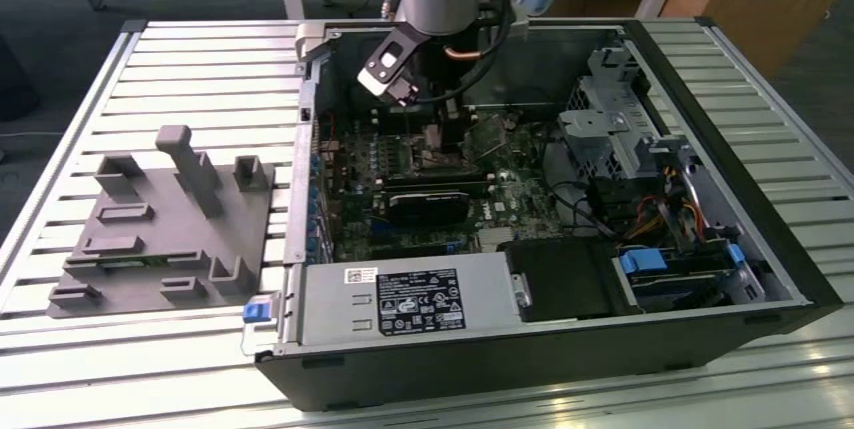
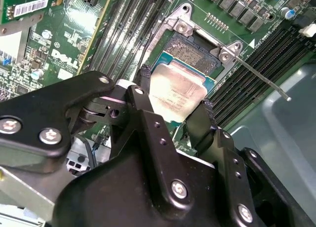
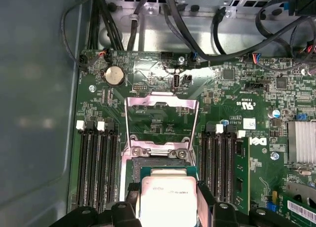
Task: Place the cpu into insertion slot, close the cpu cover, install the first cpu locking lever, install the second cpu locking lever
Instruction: 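Place the cpu into insertion slot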
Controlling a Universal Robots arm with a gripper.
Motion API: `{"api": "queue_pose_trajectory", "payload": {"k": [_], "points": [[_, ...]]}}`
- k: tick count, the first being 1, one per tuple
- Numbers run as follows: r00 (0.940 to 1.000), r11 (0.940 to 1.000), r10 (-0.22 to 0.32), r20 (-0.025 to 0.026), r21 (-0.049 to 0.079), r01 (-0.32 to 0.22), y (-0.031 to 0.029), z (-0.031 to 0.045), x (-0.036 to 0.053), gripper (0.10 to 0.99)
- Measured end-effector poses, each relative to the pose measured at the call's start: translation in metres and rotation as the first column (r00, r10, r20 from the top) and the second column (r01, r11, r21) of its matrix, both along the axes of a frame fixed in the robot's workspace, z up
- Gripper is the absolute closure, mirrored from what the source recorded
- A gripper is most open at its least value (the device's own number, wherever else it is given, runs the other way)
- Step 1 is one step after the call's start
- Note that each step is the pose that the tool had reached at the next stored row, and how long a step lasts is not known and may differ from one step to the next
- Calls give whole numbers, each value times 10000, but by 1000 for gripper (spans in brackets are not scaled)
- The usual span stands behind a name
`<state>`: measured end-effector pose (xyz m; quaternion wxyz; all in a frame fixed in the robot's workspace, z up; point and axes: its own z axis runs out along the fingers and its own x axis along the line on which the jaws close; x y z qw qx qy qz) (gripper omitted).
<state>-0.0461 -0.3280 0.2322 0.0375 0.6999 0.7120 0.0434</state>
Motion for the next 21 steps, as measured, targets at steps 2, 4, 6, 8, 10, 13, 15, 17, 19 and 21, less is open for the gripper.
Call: {"api": "queue_pose_trajectory", "payload": {"k": [2,4,6,8,10,13,15,17,19,21], "points": [[10000,10000,0,-1,-11,0,13,-22,-2,549],[10000,10000,-1,-1,-31,1,31,-50,-2,549],[10000,10000,-11,-1,-32,11,46,-80,-3,549],[10000,10000,-93,-4,-32,93,58,-109,-2,549],[9997,9997,-231,-4,-32,231,60,-132,-8,549],[9997,9997,-256,-3,-32,256,64,-171,-11,549],[9997,9997,-257,-3,-33,257,67,-193,-11,549],[9997,9997,-257,-3,-32,257,67,-213,-12,549],[9997,9997,-256,-3,-32,256,67,-234,-12,549],[9997,9997,-257,-4,-32,257,67,-255,-12,549]]}}
